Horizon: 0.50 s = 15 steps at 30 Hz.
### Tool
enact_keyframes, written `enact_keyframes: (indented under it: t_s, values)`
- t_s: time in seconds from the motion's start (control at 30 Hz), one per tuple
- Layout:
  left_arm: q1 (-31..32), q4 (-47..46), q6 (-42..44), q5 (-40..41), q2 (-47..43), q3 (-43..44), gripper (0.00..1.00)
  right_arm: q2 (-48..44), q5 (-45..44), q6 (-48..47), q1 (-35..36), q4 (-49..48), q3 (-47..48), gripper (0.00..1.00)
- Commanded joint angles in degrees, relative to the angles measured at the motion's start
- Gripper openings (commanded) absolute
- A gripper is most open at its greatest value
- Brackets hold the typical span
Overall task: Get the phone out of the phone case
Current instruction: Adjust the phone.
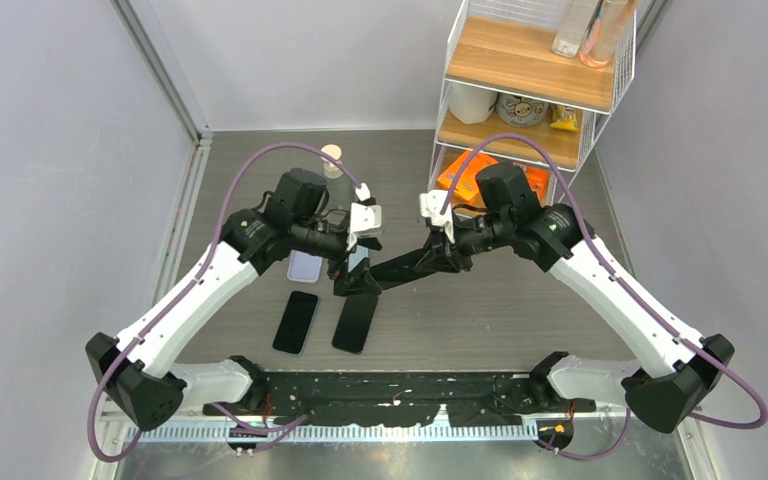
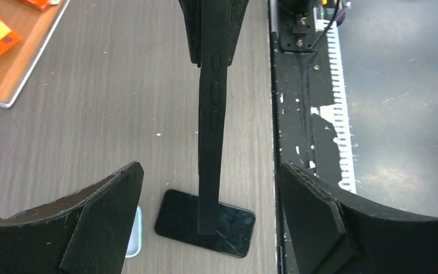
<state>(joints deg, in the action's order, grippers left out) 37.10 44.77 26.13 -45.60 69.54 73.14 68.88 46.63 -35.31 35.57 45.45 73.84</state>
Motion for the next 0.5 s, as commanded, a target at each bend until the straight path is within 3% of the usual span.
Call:
enact_keyframes:
  t_s: [0.0, 0.2, 0.47]
  values:
    - [-0.07, -1.90, -2.63, -6.60, 1.62, 1.43, 0.90, -3.95, 2.76, 0.33, 0.46, -5.86, 2.17, 0.05]
    - [-0.03, -4.00, -5.68, -7.54, 4.18, 1.56, 0.76, -4.63, 2.70, 2.21, 0.46, -7.76, 1.36, 0.05]
    - [0.33, -3.80, -5.90, -7.51, 6.37, 1.70, 0.50, -4.64, 2.79, 3.28, 0.46, -9.69, -0.05, 0.05]
